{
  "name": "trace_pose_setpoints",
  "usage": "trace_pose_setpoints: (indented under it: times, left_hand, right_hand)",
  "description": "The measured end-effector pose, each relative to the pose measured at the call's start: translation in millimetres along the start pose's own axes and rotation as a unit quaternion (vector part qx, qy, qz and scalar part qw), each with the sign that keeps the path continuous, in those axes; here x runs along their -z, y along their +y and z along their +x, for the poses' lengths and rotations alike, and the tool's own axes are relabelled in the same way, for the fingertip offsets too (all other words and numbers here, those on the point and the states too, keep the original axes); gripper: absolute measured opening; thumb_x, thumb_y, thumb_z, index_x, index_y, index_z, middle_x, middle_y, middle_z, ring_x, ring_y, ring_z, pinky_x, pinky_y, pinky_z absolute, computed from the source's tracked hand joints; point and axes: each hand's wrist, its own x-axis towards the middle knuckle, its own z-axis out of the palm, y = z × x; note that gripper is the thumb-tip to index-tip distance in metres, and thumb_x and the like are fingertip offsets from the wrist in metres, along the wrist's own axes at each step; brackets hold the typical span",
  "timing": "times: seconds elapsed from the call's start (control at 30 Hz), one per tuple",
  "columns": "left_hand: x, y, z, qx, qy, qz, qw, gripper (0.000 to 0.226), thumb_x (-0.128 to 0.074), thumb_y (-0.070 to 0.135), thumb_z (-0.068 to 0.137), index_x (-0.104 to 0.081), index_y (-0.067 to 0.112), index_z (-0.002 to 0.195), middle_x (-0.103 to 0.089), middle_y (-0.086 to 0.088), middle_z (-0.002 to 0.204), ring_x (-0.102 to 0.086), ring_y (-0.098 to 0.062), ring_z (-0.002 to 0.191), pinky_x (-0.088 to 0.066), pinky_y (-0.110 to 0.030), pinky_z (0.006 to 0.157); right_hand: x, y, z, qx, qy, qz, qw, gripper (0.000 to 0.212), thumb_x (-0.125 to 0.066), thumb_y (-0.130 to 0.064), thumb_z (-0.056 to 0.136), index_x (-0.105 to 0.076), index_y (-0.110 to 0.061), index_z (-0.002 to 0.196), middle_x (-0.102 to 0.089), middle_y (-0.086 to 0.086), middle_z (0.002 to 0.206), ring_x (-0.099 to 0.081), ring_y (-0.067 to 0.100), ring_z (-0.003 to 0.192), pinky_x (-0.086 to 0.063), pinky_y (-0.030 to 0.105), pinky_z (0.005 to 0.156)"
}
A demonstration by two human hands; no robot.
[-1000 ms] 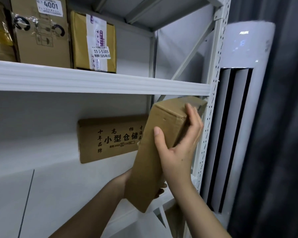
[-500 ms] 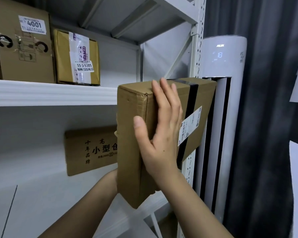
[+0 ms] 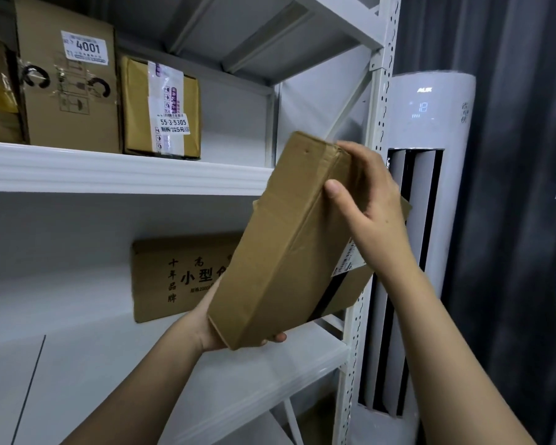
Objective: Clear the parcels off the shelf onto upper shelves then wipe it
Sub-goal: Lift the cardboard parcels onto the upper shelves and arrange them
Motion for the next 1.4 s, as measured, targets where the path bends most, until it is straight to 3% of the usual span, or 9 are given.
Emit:
trace_pose_setpoints:
  times: [0.13, 0.23, 0.43, 0.57, 0.67, 0.83, 1.07, 1.3, 1.4]
  left_hand:
    - [2.6, -3.1, -1.4, -0.074, 0.031, -0.136, 0.987, 0.072, -0.043, 0.071, 0.076, -0.065, 0.006, 0.1, -0.063, -0.018, 0.086, -0.056, -0.03, 0.069, -0.045, -0.027, 0.057]
    - [8.4, 3.0, 7.8, -0.154, 0.074, -0.156, 0.973, 0.07, -0.032, 0.075, 0.081, -0.058, 0.016, 0.108, -0.059, -0.008, 0.079, -0.049, -0.019, 0.071, -0.041, -0.029, 0.064]
    - [11.6, 5.9, 14.6, -0.195, 0.12, 0.017, 0.973, 0.08, -0.016, 0.081, 0.081, -0.054, 0.032, 0.13, -0.061, 0.005, 0.127, -0.052, -0.014, 0.115, -0.032, -0.038, 0.092]
    - [6.8, 3.4, 17.0, -0.215, 0.121, 0.095, 0.964, 0.083, -0.038, 0.077, 0.075, -0.032, 0.034, 0.147, -0.045, 0.009, 0.143, -0.042, -0.019, 0.132, -0.012, -0.054, 0.115]
    - [-1.5, -2.8, 16.2, -0.249, 0.113, 0.125, 0.954, 0.074, -0.051, 0.064, 0.077, -0.032, 0.039, 0.144, -0.045, 0.013, 0.143, -0.044, -0.015, 0.13, -0.023, -0.049, 0.115]
    - [-22.5, -4.6, 10.7, -0.321, 0.109, 0.265, 0.903, 0.071, -0.057, 0.037, 0.091, -0.017, 0.043, 0.148, -0.038, 0.021, 0.144, -0.042, 0.0, 0.127, -0.037, -0.022, 0.101]
    - [-23.0, 8.5, -2.0, -0.206, 0.117, 0.404, 0.884, 0.074, -0.056, 0.055, 0.086, -0.021, 0.039, 0.148, -0.04, 0.012, 0.14, -0.051, -0.007, 0.116, -0.046, -0.023, 0.087]
    - [-8.8, 21.9, -27.4, -0.177, 0.117, 0.424, 0.88, 0.077, -0.061, 0.067, 0.074, -0.041, 0.033, 0.14, -0.05, 0.01, 0.13, -0.054, -0.002, 0.108, -0.047, -0.019, 0.082]
    - [-6.6, 21.6, -33.2, -0.205, 0.107, 0.353, 0.906, 0.067, -0.062, 0.06, 0.071, -0.05, 0.035, 0.132, -0.054, 0.007, 0.126, -0.057, -0.011, 0.112, -0.052, -0.031, 0.092]
  right_hand:
    - [8.4, 19.7, 1.0, -0.078, 0.032, 0.038, 0.996, 0.054, -0.046, -0.053, 0.09, -0.039, -0.033, 0.139, -0.046, -0.019, 0.121, -0.045, 0.005, 0.123, -0.034, 0.045, 0.109]
    - [12.0, 24.9, -0.7, -0.111, 0.055, 0.055, 0.991, 0.051, -0.044, -0.056, 0.086, -0.051, -0.033, 0.131, -0.038, -0.009, 0.108, -0.044, 0.008, 0.113, -0.036, 0.038, 0.108]
    - [26.5, 34.5, -9.3, -0.167, -0.039, 0.081, 0.982, 0.055, -0.056, -0.049, 0.09, -0.04, -0.04, 0.142, -0.038, -0.012, 0.146, -0.035, -0.005, 0.133, -0.029, 0.016, 0.109]
    - [37.8, 45.9, -22.4, -0.207, -0.079, 0.131, 0.966, 0.063, -0.058, -0.034, 0.092, -0.027, -0.045, 0.146, -0.038, -0.039, 0.137, -0.04, -0.018, 0.123, -0.037, 0.003, 0.096]
    - [39.0, 60.2, -37.0, -0.264, -0.03, 0.156, 0.951, 0.065, -0.059, -0.038, 0.089, -0.028, -0.039, 0.147, -0.047, -0.022, 0.138, -0.049, -0.007, 0.121, -0.043, 0.01, 0.094]
    - [47.2, 87.1, -76.9, -0.402, 0.077, 0.26, 0.874, 0.068, -0.062, -0.06, 0.07, -0.049, -0.033, 0.131, -0.064, -0.008, 0.124, -0.065, 0.007, 0.105, -0.051, 0.028, 0.086]
    - [41.2, 108.7, -127.2, -0.58, 0.17, 0.392, 0.694, 0.056, -0.052, -0.067, 0.082, -0.061, -0.026, 0.12, -0.071, 0.0, 0.111, -0.065, 0.019, 0.105, -0.052, 0.038, 0.083]
    - [37.4, 118.1, -147.9, -0.659, 0.222, 0.417, 0.585, 0.064, -0.057, -0.073, 0.075, -0.062, -0.024, 0.115, -0.069, 0.004, 0.106, -0.064, 0.024, 0.098, -0.051, 0.044, 0.073]
    - [34.0, 121.1, -157.8, -0.689, 0.229, 0.417, 0.547, 0.069, -0.057, -0.074, 0.073, -0.061, -0.022, 0.118, -0.066, 0.005, 0.108, -0.064, 0.025, 0.094, -0.05, 0.044, 0.071]
